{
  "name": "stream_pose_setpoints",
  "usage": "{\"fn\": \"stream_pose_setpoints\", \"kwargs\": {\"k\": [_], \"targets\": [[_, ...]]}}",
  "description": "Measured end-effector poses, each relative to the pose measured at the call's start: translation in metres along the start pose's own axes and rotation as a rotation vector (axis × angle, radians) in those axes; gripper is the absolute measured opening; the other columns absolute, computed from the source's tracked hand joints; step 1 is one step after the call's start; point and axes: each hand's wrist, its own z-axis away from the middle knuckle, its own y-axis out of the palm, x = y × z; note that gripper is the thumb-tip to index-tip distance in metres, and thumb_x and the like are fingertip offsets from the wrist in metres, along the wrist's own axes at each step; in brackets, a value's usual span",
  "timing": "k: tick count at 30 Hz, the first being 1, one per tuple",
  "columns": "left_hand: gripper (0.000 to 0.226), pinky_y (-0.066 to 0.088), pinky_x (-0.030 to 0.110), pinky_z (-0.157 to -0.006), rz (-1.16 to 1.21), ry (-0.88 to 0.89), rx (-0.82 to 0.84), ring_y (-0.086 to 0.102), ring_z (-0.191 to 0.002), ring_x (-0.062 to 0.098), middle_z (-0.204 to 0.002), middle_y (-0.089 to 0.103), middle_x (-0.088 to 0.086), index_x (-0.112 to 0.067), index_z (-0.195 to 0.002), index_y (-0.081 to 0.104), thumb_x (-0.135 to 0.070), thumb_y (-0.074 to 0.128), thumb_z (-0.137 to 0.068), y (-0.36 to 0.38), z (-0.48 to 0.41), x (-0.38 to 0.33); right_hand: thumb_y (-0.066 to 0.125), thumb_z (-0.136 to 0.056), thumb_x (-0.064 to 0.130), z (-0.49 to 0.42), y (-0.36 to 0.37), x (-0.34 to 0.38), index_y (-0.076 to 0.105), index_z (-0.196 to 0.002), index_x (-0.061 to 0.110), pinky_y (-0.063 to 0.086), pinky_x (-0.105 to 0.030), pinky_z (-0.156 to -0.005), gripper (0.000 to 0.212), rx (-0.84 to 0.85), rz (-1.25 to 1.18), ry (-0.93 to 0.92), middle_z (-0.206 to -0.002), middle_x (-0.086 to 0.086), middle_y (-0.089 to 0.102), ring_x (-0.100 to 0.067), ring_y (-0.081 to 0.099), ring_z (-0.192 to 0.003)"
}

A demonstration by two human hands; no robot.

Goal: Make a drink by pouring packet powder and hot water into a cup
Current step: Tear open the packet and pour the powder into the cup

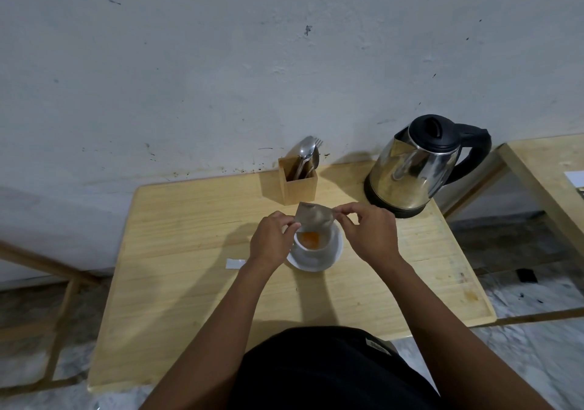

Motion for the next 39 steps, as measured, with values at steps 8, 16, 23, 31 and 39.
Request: {"fn": "stream_pose_setpoints", "kwargs": {"k": [8,16,23,31,39], "targets": [[0.019,0.045,0.029,-0.070,-0.010,-0.019,0.000,0.053,-0.081,0.015,-0.096,0.062,-0.001,-0.015,-0.097,0.072,-0.026,0.059,-0.090,0.002,0.002,-0.001,0.073,-0.085,0.026,-0.005,0.003,-0.006,0.078,-0.089,0.031,0.033,-0.017,-0.059,0.008,0.114,-0.042,0.043,-0.068,0.026,0.057,0.004,0.054,-0.063],[0.020,0.048,0.032,-0.072,0.051,-0.012,-0.020,0.058,-0.085,0.017,-0.096,0.062,0.001,-0.014,-0.096,0.072,-0.029,0.059,-0.090,0.004,0.002,0.000,0.071,-0.086,0.029,-0.006,0.001,-0.010,0.076,-0.092,0.032,0.041,-0.024,-0.066,0.009,0.184,-0.086,0.102,-0.084,0.021,0.066,-0.004,0.053,-0.068],[0.025,0.050,0.034,-0.073,0.023,0.010,-0.016,0.059,-0.088,0.018,-0.100,0.062,-0.001,-0.013,-0.103,0.073,-0.031,0.060,-0.090,0.004,0.002,-0.003,0.070,-0.087,0.031,0.001,0.003,-0.008,0.075,-0.092,0.033,0.036,-0.019,-0.067,0.008,0.137,-0.072,0.139,-0.083,0.024,0.064,0.007,0.051,-0.070],[0.026,0.045,0.028,-0.068,0.031,0.008,-0.029,0.057,-0.084,0.014,-0.097,0.059,-0.005,-0.014,-0.102,0.073,-0.033,0.059,-0.090,0.004,0.002,-0.003,0.070,-0.086,0.036,-0.008,0.001,-0.009,0.076,-0.090,0.036,0.045,-0.025,-0.078,0.007,0.136,-0.119,0.187,-0.083,0.024,0.067,0.006,0.056,-0.076],[0.026,0.043,0.027,-0.067,0.033,0.015,-0.039,0.054,-0.082,0.012,-0.094,0.055,-0.005,-0.013,-0.103,0.072,-0.032,0.060,-0.090,0.002,0.004,-0.004,0.070,-0.087,0.035,-0.003,0.004,-0.011,0.074,-0.092,0.035,0.051,-0.031,-0.078,0.007,0.198,-0.186,0.182,-0.092,0.020,0.070,0.000,0.058,-0.084]]}}
